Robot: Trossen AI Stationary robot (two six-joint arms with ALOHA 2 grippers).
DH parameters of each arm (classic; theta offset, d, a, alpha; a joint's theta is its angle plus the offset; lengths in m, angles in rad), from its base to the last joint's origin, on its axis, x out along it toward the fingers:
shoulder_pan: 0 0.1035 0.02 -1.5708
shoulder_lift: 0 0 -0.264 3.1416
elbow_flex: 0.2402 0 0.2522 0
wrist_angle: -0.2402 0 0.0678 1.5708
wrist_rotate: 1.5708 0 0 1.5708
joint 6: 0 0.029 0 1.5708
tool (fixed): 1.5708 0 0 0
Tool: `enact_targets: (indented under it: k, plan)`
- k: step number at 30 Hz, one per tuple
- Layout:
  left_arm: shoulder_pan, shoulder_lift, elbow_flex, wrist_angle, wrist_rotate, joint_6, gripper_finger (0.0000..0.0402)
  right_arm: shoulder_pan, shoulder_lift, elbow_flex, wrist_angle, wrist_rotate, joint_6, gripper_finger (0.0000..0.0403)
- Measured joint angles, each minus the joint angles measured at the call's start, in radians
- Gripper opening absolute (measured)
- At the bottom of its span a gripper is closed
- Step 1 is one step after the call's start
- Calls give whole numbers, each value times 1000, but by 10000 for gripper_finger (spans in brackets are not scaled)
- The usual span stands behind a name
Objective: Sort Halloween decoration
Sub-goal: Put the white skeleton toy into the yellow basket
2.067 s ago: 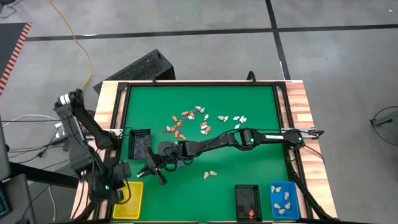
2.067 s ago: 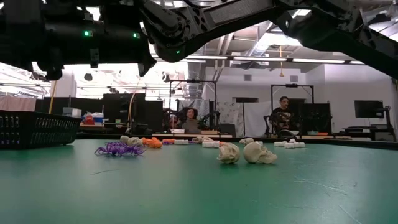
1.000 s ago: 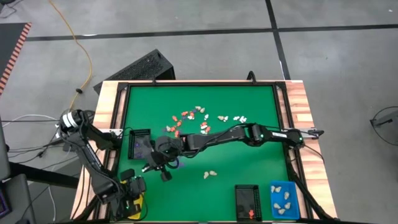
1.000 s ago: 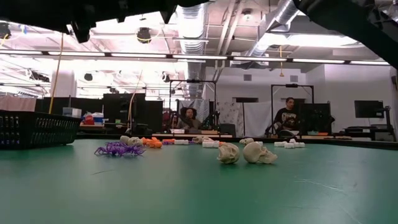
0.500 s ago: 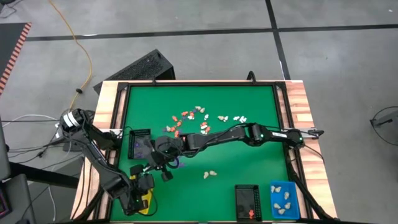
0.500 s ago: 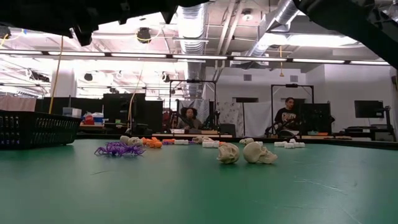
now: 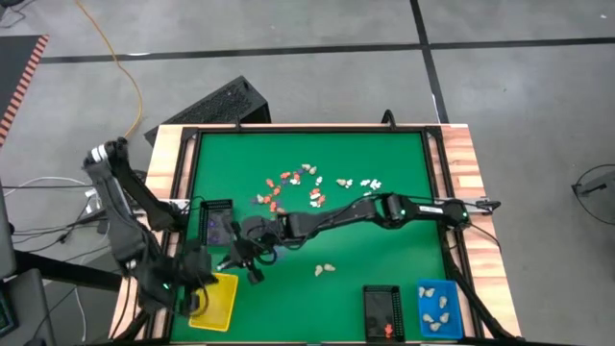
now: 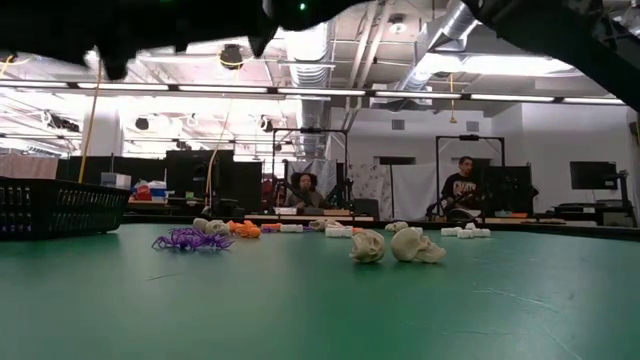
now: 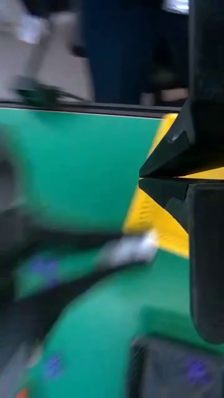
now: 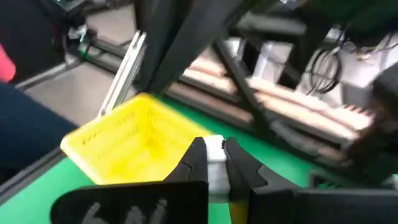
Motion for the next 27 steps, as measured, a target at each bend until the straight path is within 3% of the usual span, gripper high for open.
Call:
enact_targets:
  k: [9, 17, 21, 27]
  plan:
    - [7, -162, 0, -4, -289, 216, 0, 22, 56, 9, 146, -9, -14, 36]
    - [22, -193, 0, -2, -376, 319, 0, 23, 123, 10, 229, -92, 75, 40]
    - [23, -193, 0, -3, -388, 334, 0, 19, 127, 10, 238, -131, 96, 72]
    - [23, -193, 0, -10, -451, 346, 0, 16, 127, 10, 246, -122, 104, 160]
